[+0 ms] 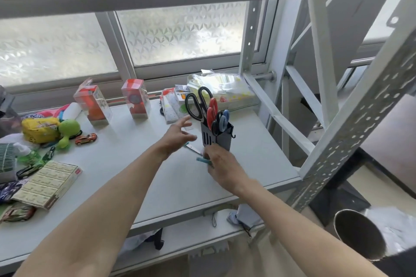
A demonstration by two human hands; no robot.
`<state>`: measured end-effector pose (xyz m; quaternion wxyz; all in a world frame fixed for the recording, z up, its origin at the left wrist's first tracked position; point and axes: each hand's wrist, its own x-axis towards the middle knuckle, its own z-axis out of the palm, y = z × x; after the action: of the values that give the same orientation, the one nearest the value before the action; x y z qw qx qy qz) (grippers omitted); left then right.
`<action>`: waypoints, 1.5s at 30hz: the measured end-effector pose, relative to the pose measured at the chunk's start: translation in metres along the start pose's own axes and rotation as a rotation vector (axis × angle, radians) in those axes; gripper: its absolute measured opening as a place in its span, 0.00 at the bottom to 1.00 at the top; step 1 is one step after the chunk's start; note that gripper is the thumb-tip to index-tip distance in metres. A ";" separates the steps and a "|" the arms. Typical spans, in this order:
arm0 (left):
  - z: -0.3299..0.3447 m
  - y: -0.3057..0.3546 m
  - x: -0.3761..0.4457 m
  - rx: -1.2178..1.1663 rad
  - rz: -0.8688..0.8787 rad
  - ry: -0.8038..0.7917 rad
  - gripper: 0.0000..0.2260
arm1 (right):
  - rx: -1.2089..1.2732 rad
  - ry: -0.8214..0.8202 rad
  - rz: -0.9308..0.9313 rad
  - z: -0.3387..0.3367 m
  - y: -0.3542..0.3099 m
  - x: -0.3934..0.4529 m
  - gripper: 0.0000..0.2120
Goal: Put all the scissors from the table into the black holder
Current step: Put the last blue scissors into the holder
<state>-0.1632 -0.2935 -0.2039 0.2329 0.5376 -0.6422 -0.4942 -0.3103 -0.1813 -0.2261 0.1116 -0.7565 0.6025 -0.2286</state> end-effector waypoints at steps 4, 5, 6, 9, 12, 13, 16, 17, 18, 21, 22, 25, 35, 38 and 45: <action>0.016 0.015 0.011 -0.011 -0.039 -0.106 0.29 | 0.249 0.294 0.118 -0.041 0.020 -0.017 0.07; 0.019 0.017 0.013 -0.013 -0.033 -0.136 0.28 | 0.322 0.383 0.178 -0.052 0.025 -0.017 0.07; 0.022 0.018 0.014 -0.017 -0.025 -0.167 0.26 | 0.394 0.480 0.232 -0.064 0.028 -0.016 0.07; 0.026 0.017 0.013 -0.021 -0.014 -0.210 0.24 | 0.553 0.714 0.328 -0.096 0.035 -0.005 0.08; 0.029 0.019 0.008 -0.015 0.005 -0.210 0.22 | 0.592 0.824 0.329 -0.117 0.036 0.014 0.08; 0.031 0.020 0.004 -0.010 0.013 -0.204 0.21 | 0.590 0.835 0.319 -0.120 0.035 0.020 0.08; 0.036 0.023 -0.003 0.001 0.020 -0.201 0.18 | 0.531 0.844 0.279 -0.118 0.030 0.037 0.09; 0.037 0.023 -0.005 0.010 0.022 -0.203 0.18 | 0.510 0.830 0.261 -0.116 0.028 0.042 0.09; 0.038 0.023 -0.006 0.020 0.027 -0.204 0.18 | 0.483 0.812 0.241 -0.112 0.027 0.045 0.09; 0.041 0.023 -0.011 0.051 0.041 -0.185 0.16 | 0.373 0.751 0.208 -0.102 0.027 0.051 0.09; 0.043 0.023 -0.013 0.058 0.047 -0.172 0.16 | 0.348 0.731 0.208 -0.098 0.028 0.051 0.09; 0.046 0.023 -0.016 0.066 0.064 -0.126 0.17 | 0.273 0.680 0.220 -0.090 0.029 0.048 0.10; 0.054 0.020 -0.020 0.140 0.116 0.036 0.25 | 0.209 0.362 0.375 -0.075 0.039 0.045 0.20; 0.060 0.021 -0.020 0.133 0.111 0.068 0.24 | 0.388 0.304 0.473 -0.076 0.044 0.046 0.16; 0.063 0.015 -0.023 0.112 0.134 0.082 0.31 | 0.249 0.656 0.413 -0.077 0.034 0.035 0.12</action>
<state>-0.2151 -0.2496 -0.2108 0.2611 0.5253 -0.6935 -0.4183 -0.3703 -0.2154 -0.1662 0.0476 -0.4872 0.7132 -0.5017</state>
